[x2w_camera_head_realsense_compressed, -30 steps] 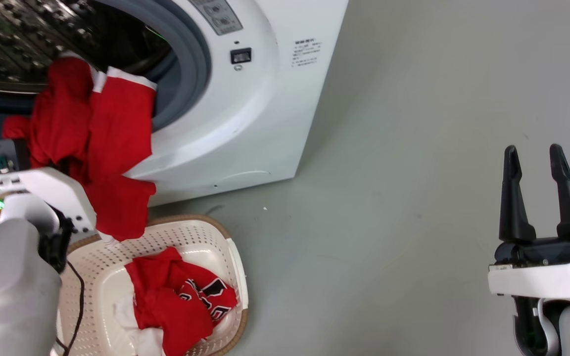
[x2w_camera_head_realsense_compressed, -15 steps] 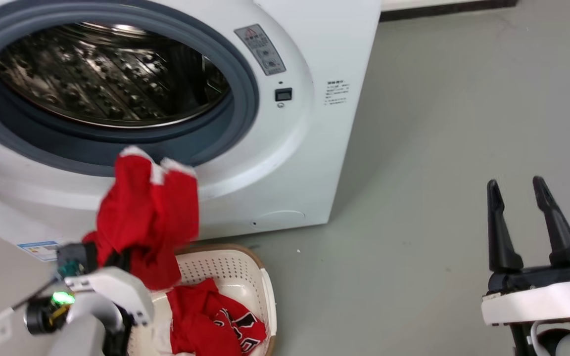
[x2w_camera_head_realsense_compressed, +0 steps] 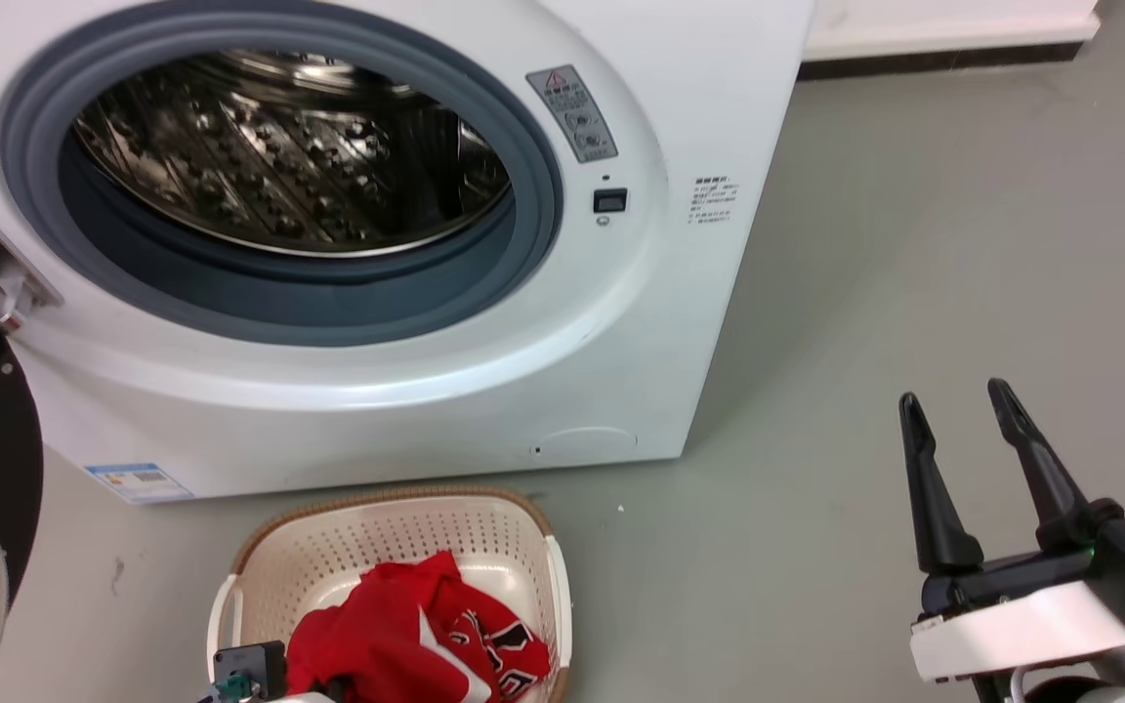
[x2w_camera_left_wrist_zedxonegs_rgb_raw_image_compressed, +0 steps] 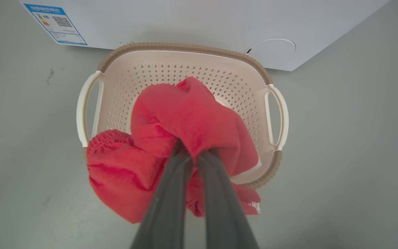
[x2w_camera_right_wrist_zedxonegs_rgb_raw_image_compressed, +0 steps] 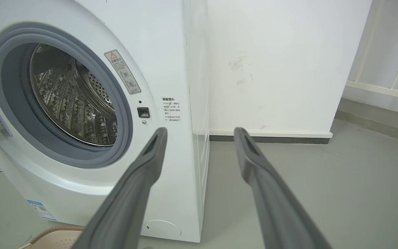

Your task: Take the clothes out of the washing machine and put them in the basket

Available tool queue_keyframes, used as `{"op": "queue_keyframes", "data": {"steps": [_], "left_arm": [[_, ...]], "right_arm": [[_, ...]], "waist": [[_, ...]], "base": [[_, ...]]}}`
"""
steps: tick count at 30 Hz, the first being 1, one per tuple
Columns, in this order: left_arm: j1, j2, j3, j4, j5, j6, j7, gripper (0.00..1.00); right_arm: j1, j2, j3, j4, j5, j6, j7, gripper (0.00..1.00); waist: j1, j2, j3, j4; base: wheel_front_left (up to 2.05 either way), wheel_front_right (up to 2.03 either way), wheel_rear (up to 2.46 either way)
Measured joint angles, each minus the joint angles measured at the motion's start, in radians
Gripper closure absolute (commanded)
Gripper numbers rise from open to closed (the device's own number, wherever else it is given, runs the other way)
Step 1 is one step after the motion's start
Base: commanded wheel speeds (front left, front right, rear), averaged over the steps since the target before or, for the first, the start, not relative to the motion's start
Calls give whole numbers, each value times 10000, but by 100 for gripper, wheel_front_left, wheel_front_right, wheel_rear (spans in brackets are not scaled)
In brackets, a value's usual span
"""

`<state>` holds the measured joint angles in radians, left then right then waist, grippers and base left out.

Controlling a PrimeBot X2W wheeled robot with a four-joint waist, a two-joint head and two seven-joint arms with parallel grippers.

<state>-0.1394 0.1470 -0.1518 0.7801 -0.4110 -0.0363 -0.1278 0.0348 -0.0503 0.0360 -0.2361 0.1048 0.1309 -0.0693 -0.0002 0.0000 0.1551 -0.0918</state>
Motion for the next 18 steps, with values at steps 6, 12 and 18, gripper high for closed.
{"op": "queue_keyframes", "data": {"steps": [6, 12, 18], "left_arm": [[-927, -29, -10, 558, 17, 13, -596, 100], [-2305, 117, 23, 1513, 42, -50, -886, 100], [-3401, 297, 151, 2918, -23, -71, -1047, 100]], "right_arm": [[-502, 2, 155, -215, 15, 0, -63, 0], [-1167, -2, 339, -215, 82, 0, -328, 0], [-1697, -4, 483, 15, 238, 0, -690, 0]], "waist": [[2, 0, 926, -28], [3, 0, 2134, -219], [4, 0, 3298, -582]], "base": [[0, 0, 0], [0, 0, 0], [0, 0, 0]]}}
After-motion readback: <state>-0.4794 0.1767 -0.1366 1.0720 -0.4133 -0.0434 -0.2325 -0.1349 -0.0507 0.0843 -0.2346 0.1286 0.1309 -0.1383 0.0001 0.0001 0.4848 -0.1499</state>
